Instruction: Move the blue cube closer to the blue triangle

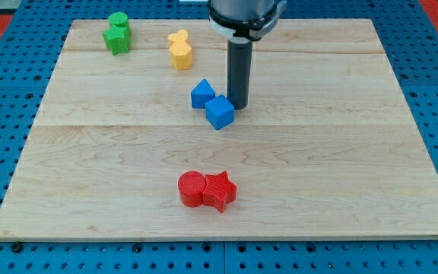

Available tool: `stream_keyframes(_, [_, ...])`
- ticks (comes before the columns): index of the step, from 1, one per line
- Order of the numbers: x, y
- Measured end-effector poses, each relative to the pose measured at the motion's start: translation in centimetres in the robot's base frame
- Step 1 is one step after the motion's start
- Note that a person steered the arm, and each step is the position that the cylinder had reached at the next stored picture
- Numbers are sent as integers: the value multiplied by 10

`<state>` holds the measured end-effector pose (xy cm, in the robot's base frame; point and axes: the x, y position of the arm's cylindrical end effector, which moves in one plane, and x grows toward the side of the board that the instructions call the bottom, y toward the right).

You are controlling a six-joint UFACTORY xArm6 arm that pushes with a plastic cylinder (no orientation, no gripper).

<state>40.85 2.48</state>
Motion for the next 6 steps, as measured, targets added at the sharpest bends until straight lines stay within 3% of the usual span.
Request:
stream_keyframes(3, [-31, -83])
stream_keyframes(4, [-52, -9])
stream_keyframes(5, [-14, 31])
stream_keyframes(6, [35, -24])
